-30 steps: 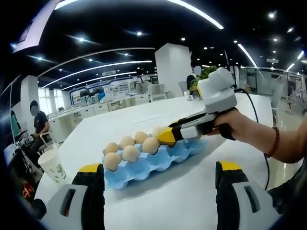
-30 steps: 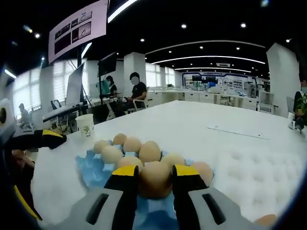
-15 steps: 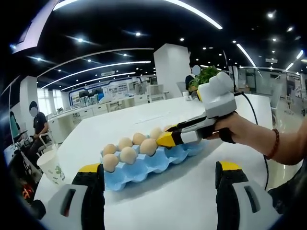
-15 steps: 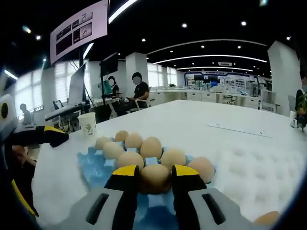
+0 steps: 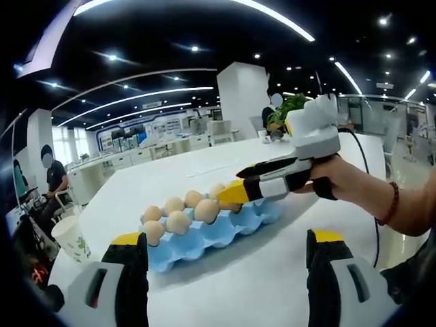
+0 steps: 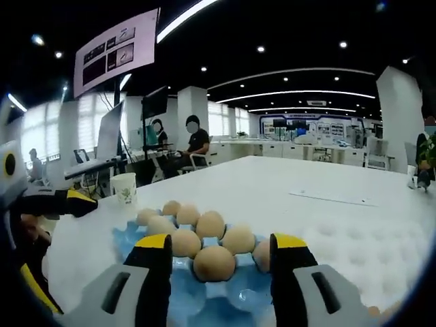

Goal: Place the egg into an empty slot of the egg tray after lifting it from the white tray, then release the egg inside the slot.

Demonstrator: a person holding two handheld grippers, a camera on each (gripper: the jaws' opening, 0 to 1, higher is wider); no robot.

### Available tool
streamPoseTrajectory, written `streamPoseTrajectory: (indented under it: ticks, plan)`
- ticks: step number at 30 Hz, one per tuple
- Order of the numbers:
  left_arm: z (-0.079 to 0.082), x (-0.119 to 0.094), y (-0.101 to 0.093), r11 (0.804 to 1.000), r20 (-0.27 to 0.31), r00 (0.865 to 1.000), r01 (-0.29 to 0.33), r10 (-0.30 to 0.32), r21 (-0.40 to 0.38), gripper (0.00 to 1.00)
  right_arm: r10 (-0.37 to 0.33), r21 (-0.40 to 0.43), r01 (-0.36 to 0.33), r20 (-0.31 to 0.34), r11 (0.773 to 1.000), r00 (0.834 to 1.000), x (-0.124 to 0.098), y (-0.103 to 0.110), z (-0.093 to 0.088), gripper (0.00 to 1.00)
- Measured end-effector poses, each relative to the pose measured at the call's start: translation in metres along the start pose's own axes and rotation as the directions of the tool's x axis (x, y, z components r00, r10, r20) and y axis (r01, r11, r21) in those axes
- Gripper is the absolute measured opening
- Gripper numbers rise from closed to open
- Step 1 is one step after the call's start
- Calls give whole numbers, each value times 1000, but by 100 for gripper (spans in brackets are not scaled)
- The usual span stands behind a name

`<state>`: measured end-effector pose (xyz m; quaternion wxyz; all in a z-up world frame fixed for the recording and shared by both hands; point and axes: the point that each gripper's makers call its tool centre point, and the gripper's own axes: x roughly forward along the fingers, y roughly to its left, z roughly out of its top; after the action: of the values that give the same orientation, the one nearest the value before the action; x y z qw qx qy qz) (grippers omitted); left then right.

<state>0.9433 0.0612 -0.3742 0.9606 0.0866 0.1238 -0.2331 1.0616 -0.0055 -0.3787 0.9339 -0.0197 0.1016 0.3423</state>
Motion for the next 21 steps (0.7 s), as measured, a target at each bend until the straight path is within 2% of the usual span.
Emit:
streamPoseTrajectory:
  ticks: [9, 21]
  plan:
    - [0, -4, 1, 1000, 5, 1000, -5, 5, -2, 99, -20, -13, 21, 21, 1000, 1000, -7, -4, 5, 76]
    - [-2, -9, 3, 1000, 6, 1000, -12, 12, -6, 99, -64, -21, 65, 19, 998, 998, -18, -18, 5, 79]
